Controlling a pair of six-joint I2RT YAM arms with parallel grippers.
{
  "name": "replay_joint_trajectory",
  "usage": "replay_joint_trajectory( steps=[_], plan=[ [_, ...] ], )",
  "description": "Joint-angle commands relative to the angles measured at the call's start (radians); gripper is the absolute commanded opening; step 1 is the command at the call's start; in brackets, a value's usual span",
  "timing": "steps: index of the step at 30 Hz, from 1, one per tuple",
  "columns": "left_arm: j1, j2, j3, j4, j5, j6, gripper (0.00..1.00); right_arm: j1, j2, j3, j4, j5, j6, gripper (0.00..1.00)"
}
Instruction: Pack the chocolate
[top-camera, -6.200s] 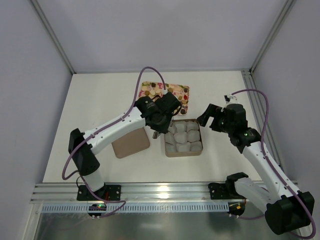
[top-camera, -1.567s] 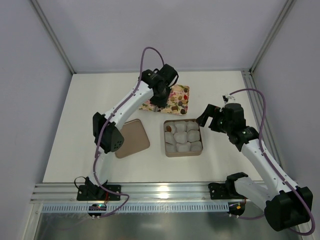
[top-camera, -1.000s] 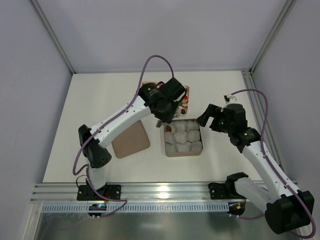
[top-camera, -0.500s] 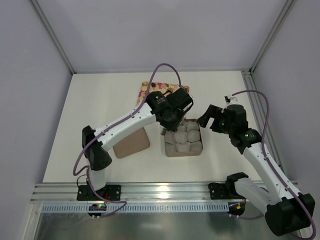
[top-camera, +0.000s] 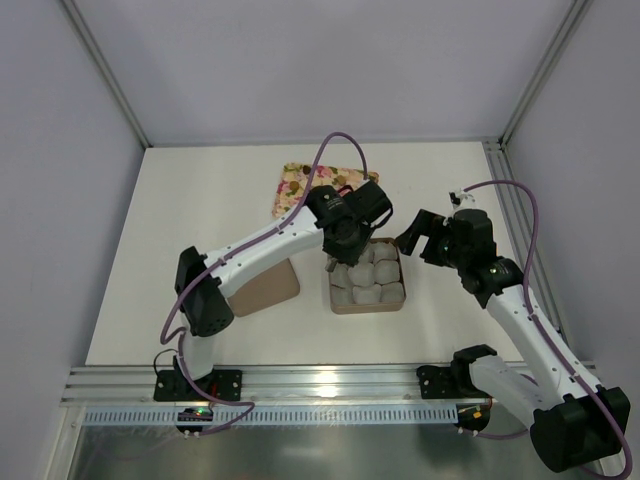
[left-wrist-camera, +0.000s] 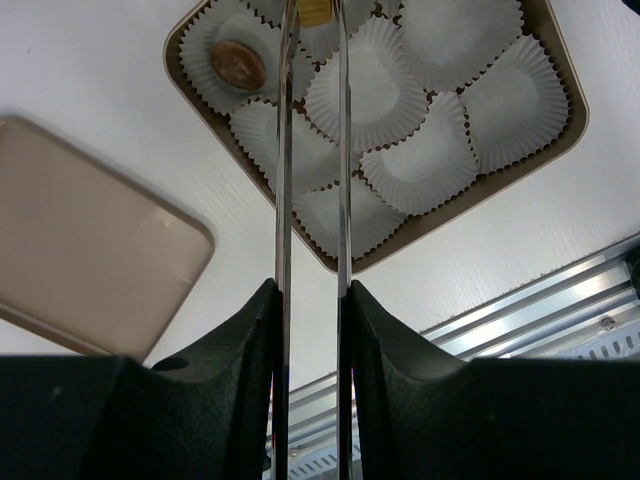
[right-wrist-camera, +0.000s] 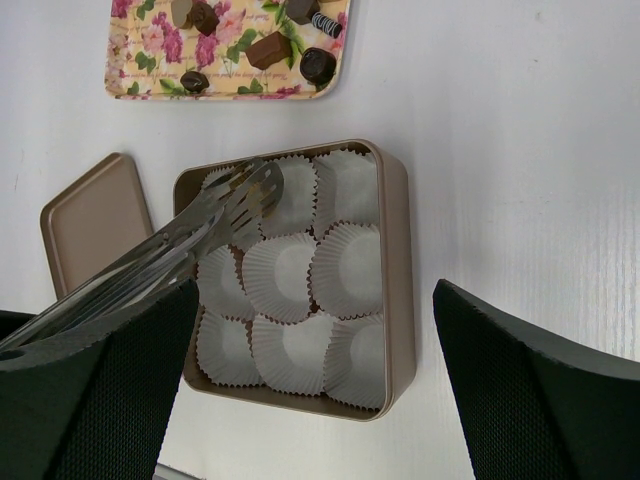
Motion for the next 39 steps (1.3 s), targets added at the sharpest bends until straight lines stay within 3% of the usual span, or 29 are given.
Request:
replay_joint_trajectory(
  steps=[1,8,21,26,39],
  plan=[
    [-0.005,-0.002,0.001,0.037,-0.021,-0.006,0.33,0.005,-0.021,-0.001,0.017,0.009,-0.001,0.99],
    [-0.005,0.005,0.004,0.038,-0.016,-0.004,0.40,0.003,-0.023,-0.002,0.014,0.009,-0.004,0.99],
    [-0.007,-0.060,0.090,0.018,0.028,-0.003,0.38,0.005,-0.012,0.007,0.015,0.012,-0.008,0.99],
    [0.001,-0.067,0.154,-0.011,-0.016,-0.003,0.39,0.005,-0.005,0.010,0.020,0.007,-0.009,0.99],
    [0.143,0.081,0.317,-0.074,-0.072,0.081,0.40,0.005,0.015,0.028,0.020,0.009,-0.018,0.99]
  ],
)
